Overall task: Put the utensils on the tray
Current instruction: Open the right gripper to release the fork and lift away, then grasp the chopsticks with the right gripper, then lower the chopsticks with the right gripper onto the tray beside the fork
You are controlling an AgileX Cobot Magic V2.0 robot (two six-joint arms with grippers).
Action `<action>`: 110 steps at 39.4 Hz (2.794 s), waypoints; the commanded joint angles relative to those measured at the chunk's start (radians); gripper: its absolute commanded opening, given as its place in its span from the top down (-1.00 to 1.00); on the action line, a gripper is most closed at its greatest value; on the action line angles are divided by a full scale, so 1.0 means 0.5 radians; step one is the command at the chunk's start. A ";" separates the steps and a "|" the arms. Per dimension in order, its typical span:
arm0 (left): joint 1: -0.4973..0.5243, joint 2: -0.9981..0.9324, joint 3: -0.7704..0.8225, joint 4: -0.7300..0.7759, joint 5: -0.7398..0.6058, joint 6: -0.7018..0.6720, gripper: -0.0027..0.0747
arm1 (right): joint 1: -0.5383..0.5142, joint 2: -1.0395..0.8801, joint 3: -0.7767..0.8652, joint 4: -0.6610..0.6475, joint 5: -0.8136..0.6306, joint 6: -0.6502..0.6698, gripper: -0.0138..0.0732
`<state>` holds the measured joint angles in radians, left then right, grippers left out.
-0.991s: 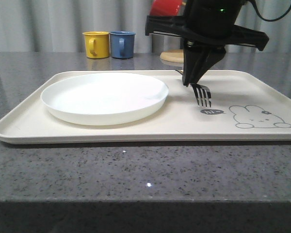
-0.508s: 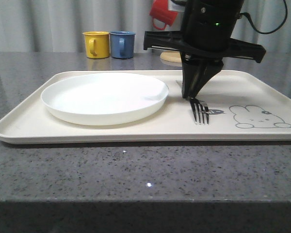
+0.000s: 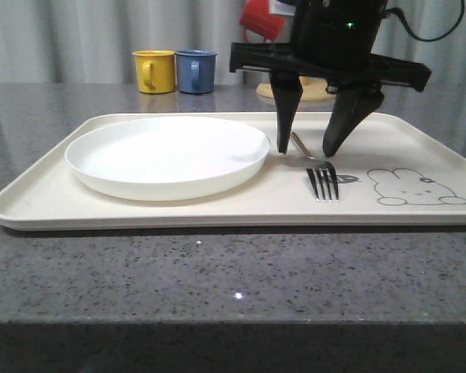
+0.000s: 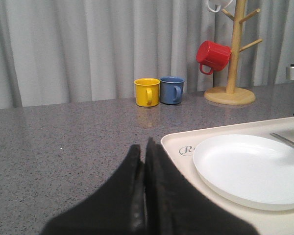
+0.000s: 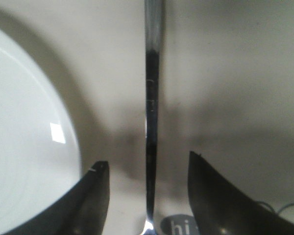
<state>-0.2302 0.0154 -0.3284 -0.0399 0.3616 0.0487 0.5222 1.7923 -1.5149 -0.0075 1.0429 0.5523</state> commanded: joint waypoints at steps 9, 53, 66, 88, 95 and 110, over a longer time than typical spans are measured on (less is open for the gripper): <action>0.005 0.027 -0.046 -0.021 -0.174 -0.018 0.98 | -0.121 -0.100 -0.443 -0.066 0.545 -0.501 -0.26; 0.005 0.027 -0.046 -0.021 -0.174 -0.018 0.98 | -1.051 -0.427 0.444 -0.127 0.228 -0.928 -0.24; 0.005 0.027 -0.046 -0.021 -0.174 -0.018 0.98 | -1.051 -0.294 0.445 -0.127 0.215 -0.935 -0.16; 0.005 0.027 -0.046 -0.021 -0.174 -0.018 0.98 | -1.034 -0.525 0.305 -0.079 0.318 -0.884 0.83; 0.005 0.027 -0.046 -0.021 -0.174 -0.018 0.98 | -0.926 -0.602 0.222 0.087 0.346 -0.841 0.83; 0.005 0.027 -0.046 -0.021 -0.174 -0.018 0.98 | -0.468 -0.517 0.208 0.273 0.057 -0.616 0.81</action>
<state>-0.2302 0.0154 -0.3284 -0.0399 0.3616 0.0487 0.2478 1.5481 -1.3767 0.1184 1.1244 0.2165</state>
